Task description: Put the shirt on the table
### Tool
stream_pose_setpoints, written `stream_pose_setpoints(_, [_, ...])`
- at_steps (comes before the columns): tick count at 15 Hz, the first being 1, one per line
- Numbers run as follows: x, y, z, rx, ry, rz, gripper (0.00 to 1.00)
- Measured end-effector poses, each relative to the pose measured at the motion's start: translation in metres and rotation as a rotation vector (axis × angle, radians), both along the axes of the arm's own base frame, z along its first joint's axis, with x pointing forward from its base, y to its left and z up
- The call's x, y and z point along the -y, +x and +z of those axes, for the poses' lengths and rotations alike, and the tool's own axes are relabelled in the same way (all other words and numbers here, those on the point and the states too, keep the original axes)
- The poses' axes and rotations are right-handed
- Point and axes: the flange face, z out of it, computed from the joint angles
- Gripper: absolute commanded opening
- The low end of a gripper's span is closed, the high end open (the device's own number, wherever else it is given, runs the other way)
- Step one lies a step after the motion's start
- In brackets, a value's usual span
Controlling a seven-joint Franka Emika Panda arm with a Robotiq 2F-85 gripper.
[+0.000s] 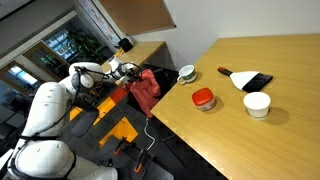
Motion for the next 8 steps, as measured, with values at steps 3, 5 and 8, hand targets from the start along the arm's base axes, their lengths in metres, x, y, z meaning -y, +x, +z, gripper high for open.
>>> stream_pose_setpoints(3, [-0.0041,0.0012,0.0062,-0.001,-0.002,0.003,0.04])
stream_pose_setpoints(5, [-0.0048,0.0017,0.0078,-0.006,-0.006,0.003,0.06])
stream_pose_setpoints(8, [-0.0059,0.0016,0.0091,-0.007,-0.005,0.003,0.05])
